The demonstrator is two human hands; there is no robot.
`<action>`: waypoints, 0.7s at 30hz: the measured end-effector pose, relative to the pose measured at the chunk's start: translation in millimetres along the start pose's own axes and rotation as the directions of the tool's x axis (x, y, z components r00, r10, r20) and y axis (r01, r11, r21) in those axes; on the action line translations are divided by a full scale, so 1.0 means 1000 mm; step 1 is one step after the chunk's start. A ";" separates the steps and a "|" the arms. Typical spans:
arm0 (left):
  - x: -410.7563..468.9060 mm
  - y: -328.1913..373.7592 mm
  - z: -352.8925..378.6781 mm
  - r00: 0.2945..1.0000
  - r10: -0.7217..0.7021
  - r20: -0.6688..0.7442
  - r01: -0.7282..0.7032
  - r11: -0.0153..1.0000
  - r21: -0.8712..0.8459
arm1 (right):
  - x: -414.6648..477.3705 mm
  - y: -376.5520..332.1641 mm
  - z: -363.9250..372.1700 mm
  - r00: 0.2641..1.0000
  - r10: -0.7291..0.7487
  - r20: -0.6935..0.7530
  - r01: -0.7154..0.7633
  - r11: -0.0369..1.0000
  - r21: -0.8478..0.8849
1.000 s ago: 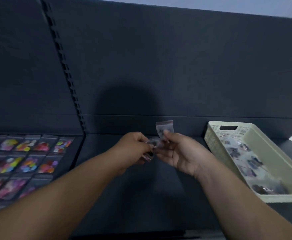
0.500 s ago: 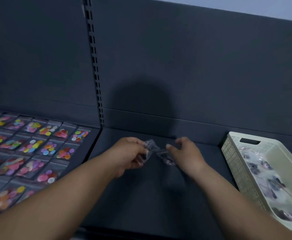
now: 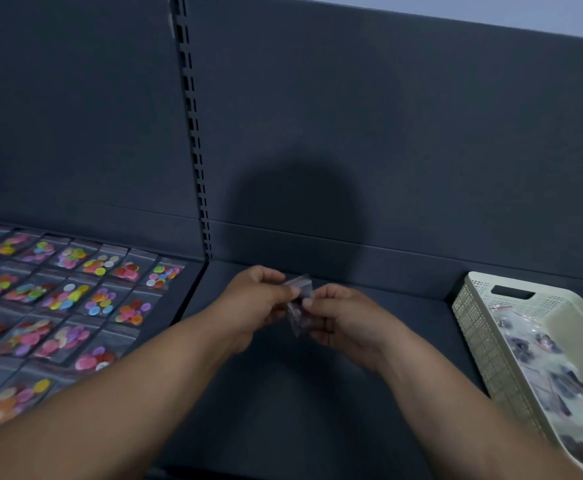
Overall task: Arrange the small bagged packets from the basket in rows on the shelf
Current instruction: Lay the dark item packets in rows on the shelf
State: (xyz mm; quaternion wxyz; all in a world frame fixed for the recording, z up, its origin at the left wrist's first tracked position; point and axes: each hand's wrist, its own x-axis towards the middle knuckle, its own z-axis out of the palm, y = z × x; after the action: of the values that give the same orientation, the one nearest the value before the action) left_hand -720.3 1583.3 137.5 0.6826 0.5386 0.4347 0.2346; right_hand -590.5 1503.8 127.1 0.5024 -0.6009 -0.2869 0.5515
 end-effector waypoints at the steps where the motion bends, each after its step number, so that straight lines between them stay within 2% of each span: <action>1: 0.001 0.000 -0.001 0.998 -0.040 0.046 0.042 0.998 -0.048 | 0.003 0.001 0.001 0.999 -0.016 -0.038 0.018 0.999 0.042; 4: 0.005 0.000 -0.007 0.992 -0.085 0.096 0.090 0.995 -0.043 | 0.008 0.001 0.003 0.997 -0.024 -0.070 0.032 0.992 0.124; 7: 0.011 0.004 -0.012 0.998 0.047 0.046 -0.054 0.985 0.164 | 0.014 0.004 0.006 1.000 -0.027 -0.001 0.027 1.000 0.012; 9: 0.015 0.009 -0.014 0.988 0.130 0.080 -0.146 0.956 0.256 | 0.019 0.003 0.006 0.996 -0.085 -0.030 0.084 0.996 -0.033; 12: 0.022 0.010 -0.019 0.990 0.107 0.096 -0.126 0.968 0.216 | 0.025 0.001 0.006 0.984 -0.162 -0.079 0.159 0.987 -0.034; 18: 0.037 0.007 -0.024 0.998 0.063 -0.014 -0.060 0.986 0.155 | 0.036 0.000 0.017 0.984 -0.100 -0.147 0.092 0.994 -0.055; 20: 0.046 0.006 -0.026 0.994 0.092 -0.066 -0.077 0.978 0.195 | 0.044 -0.002 0.022 0.980 -0.090 -0.178 0.075 0.993 -0.088; 21: 0.051 0.006 -0.029 0.986 0.132 -0.101 -0.100 0.955 0.279 | 0.049 -0.003 0.023 0.973 -0.097 -0.208 0.067 0.987 -0.149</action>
State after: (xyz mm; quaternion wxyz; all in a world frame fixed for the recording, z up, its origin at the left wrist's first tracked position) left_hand -718.0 1641.3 124.3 0.5598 0.6374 0.4702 0.2435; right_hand -600.5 1555.0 114.2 0.5093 -0.6784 -0.2938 0.4405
